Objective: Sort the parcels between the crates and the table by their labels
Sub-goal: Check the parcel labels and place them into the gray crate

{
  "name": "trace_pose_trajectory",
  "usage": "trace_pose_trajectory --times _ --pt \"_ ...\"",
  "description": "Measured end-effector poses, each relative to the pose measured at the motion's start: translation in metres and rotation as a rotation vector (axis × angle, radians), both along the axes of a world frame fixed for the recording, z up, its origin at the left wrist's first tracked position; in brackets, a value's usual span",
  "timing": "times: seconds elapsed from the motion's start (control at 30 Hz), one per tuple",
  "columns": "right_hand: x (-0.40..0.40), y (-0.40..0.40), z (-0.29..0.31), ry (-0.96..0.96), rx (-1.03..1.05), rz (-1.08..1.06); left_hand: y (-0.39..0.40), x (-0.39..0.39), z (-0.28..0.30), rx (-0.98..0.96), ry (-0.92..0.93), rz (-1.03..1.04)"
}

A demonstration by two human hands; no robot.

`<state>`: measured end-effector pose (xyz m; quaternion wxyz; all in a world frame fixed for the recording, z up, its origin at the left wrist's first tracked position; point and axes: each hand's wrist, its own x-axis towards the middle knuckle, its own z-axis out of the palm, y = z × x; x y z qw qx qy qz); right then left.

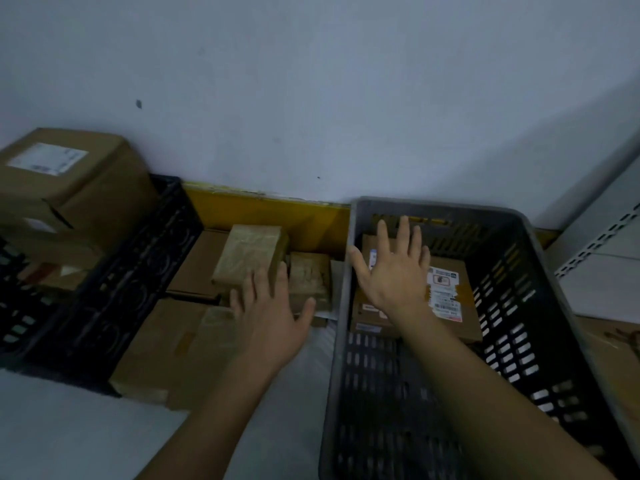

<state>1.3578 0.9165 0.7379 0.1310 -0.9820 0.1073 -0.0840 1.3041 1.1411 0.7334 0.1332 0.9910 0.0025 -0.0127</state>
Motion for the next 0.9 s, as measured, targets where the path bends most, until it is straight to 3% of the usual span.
trace_pose_trajectory --times 0.3,0.63,0.9 --pt "-0.024 0.108 0.032 -0.003 -0.129 0.118 0.114 -0.010 -0.030 0.013 0.076 0.034" --pt "-0.100 0.208 -0.035 0.178 -0.089 0.000 0.158 -0.042 -0.097 -0.020 0.558 -0.085" --pt "-0.148 0.215 -0.085 0.321 -0.136 -0.058 0.156 -0.049 -0.124 -0.034 0.486 -0.078"
